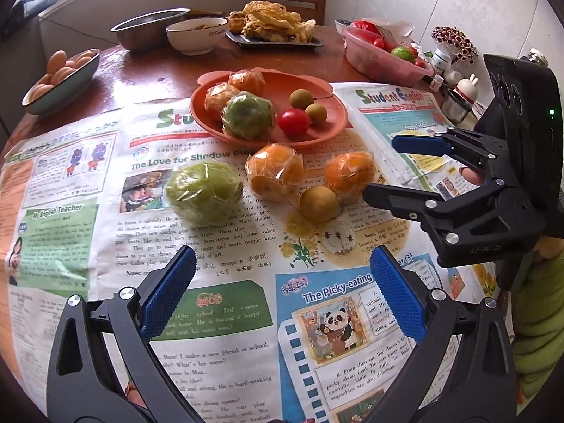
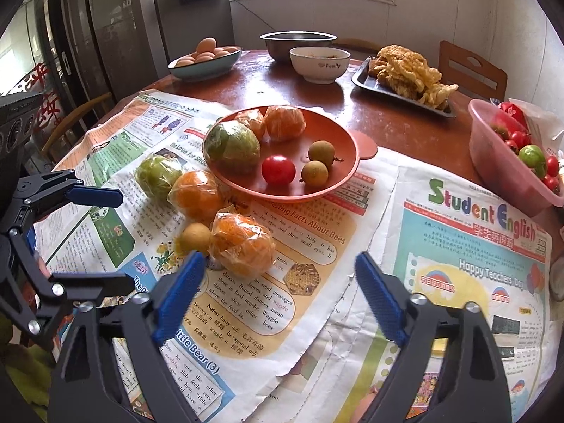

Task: Organize fruits
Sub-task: 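Grasp a kiwi with the left tool while the right tool grasps a wrapped orange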

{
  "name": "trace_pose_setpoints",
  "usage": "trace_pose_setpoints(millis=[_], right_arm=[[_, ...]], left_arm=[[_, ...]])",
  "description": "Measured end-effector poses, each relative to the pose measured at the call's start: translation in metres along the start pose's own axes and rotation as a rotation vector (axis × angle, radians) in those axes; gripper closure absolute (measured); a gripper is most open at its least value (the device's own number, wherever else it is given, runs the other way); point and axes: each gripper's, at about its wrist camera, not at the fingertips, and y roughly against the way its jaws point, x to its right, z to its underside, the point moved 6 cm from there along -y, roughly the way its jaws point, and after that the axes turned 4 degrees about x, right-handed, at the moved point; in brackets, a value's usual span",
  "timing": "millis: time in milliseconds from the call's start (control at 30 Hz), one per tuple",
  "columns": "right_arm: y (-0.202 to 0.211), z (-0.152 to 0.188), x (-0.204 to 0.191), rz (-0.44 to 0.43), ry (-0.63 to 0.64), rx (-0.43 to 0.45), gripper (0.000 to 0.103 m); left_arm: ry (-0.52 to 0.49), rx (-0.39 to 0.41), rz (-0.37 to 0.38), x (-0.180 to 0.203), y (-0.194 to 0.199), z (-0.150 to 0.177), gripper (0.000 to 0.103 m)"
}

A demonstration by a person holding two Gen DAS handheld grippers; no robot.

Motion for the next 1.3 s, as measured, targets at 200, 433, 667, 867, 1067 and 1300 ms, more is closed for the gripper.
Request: trace_pose_setpoints(millis=[200, 433, 667, 867, 1067, 1300], right_arm=[[-0.008, -0.005, -0.005, -0.049, 0.0, -0.008, 0.039], [-0.017, -0.01, -0.014, -0.106, 0.023, -0.018, 0.06], [-0.017, -0.008, -0.006, -0.107, 0.006, -0.018, 0.071], [-0.007, 0.0, 0.017, -0.076, -0.028, -0.01, 0.071], [0.0, 0.006, 0.026, -0.073, -0.036, -0.006, 0.071], [0.002, 0.007, 0.032, -0.076, -0.051, 0.005, 0.071]], left_arm=[[-0.004, -0.008, 0.016, 0.006, -0.006, -0.003, 0.017], [-0.01, -0.016, 0.032, 0.011, -0.012, -0.004, 0.037], [-0.007, -0.016, 0.061, 0.017, -0.018, -0.01, 0.056], [-0.016, -0.023, 0.078, 0.029, -0.028, -0.015, 0.065], [-0.021, -0.03, 0.065, 0.034, -0.038, -0.021, 0.072], [-0.034, -0.03, 0.045, 0.036, -0.044, -0.028, 0.076]])
